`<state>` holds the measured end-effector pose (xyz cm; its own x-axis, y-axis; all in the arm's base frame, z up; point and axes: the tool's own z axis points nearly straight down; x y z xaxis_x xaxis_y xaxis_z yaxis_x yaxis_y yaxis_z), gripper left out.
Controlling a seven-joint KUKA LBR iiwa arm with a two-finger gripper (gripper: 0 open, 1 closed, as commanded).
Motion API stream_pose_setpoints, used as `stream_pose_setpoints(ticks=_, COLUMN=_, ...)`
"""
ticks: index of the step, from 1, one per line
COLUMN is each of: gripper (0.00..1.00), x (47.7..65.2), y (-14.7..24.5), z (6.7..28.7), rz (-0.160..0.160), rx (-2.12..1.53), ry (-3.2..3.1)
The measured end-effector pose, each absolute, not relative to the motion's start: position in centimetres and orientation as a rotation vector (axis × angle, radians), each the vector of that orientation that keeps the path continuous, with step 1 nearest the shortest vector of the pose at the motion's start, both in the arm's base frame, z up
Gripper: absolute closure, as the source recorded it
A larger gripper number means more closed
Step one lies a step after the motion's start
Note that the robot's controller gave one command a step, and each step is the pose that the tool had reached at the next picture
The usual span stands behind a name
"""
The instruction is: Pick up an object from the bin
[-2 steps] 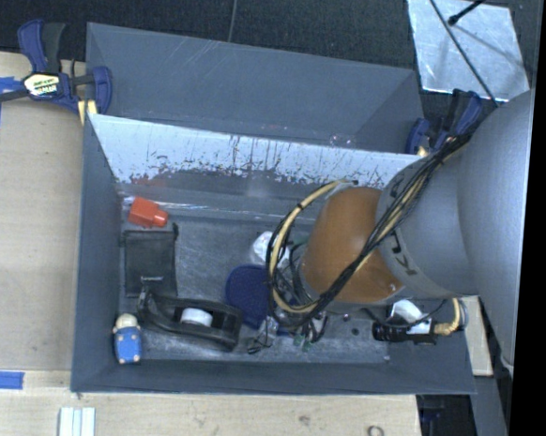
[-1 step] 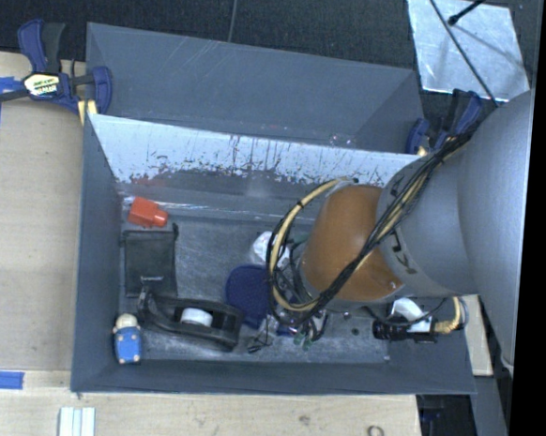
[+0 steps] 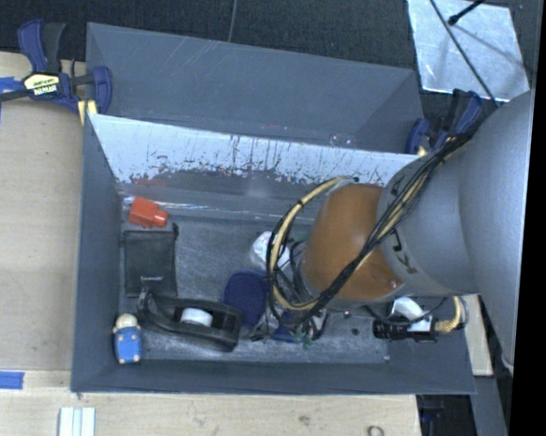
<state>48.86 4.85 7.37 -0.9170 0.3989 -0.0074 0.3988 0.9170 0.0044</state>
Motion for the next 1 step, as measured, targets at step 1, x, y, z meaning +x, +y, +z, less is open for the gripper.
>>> stream_pose_setpoints(ticks=1, gripper=1.0, x=49.03, y=4.8, z=9.6, rz=0.002, rx=0.638, ry=3.07)
